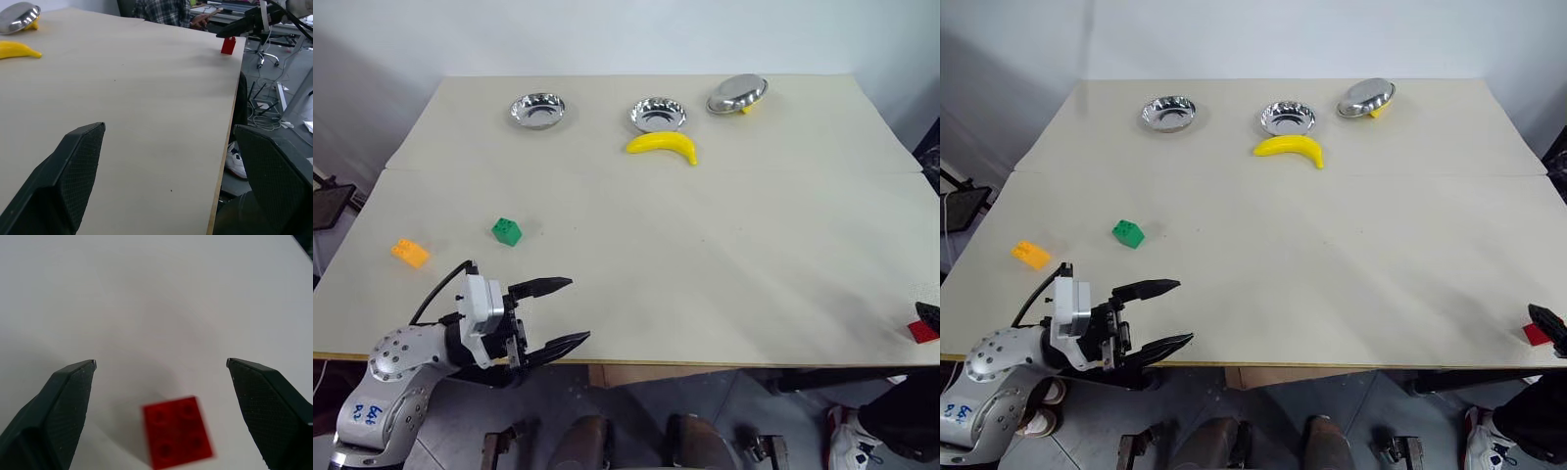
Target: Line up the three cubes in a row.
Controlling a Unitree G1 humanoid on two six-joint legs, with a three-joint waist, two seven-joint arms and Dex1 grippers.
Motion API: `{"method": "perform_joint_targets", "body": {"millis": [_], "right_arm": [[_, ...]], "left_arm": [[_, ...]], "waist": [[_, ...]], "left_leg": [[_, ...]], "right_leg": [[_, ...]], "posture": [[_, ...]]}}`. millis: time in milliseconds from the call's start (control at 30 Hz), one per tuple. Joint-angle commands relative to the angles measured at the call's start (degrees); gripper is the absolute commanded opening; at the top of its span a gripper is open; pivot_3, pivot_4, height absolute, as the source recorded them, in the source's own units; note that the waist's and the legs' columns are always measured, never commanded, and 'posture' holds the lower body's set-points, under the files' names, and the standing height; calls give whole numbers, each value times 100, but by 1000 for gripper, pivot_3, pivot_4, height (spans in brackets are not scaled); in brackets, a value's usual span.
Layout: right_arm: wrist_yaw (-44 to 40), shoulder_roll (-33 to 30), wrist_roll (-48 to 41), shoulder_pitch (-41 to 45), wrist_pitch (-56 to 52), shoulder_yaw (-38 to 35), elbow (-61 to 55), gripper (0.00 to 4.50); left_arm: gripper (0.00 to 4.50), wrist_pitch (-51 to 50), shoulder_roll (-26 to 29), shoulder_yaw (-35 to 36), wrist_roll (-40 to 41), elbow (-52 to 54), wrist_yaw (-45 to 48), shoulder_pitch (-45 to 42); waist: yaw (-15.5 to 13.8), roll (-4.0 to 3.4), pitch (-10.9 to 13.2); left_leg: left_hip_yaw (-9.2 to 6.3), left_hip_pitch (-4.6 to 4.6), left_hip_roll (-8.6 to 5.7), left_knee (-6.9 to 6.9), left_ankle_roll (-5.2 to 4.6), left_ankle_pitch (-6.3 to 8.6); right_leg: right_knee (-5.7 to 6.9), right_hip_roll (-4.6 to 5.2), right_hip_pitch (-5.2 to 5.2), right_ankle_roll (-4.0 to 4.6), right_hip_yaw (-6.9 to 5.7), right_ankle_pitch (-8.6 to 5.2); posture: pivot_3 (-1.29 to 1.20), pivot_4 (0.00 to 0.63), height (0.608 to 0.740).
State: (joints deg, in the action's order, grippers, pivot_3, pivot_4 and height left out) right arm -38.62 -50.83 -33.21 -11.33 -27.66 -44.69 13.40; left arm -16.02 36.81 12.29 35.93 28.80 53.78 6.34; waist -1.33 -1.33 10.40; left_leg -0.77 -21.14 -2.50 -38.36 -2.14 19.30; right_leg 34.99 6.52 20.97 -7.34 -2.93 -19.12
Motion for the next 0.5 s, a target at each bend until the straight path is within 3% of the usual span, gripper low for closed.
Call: {"method": "perform_joint_targets", "body": {"millis": [33,200,500], "right_arm": [[-239,-226,149,-27,-11,-23,138,4500],[-811,-434,87,-301,-539,80,127,4500],[-1013,-373,378,36,-200,366,384,4500]], "left_arm": [[4476,16,12,77,110,213,-57,19],[4476,0,-23,-13,134,201,-71,-55],[4476,54,46,-127,191,104,270,-103]], "waist": [[6,0,0],[-1,0,0],[9,-1,0]], "left_leg": [[1,0,1,0,1,0],[0,2,1,-1,0,-1],[-1,4,2,0,1,-1]], "right_leg": [[0,-1,-1,0,-1,0],[-2,-2,-5,0,0,0],[-4,-2,-4,0,0,0]], "posture": [[0,150,740],[0,150,740],[0,150,740]]}}
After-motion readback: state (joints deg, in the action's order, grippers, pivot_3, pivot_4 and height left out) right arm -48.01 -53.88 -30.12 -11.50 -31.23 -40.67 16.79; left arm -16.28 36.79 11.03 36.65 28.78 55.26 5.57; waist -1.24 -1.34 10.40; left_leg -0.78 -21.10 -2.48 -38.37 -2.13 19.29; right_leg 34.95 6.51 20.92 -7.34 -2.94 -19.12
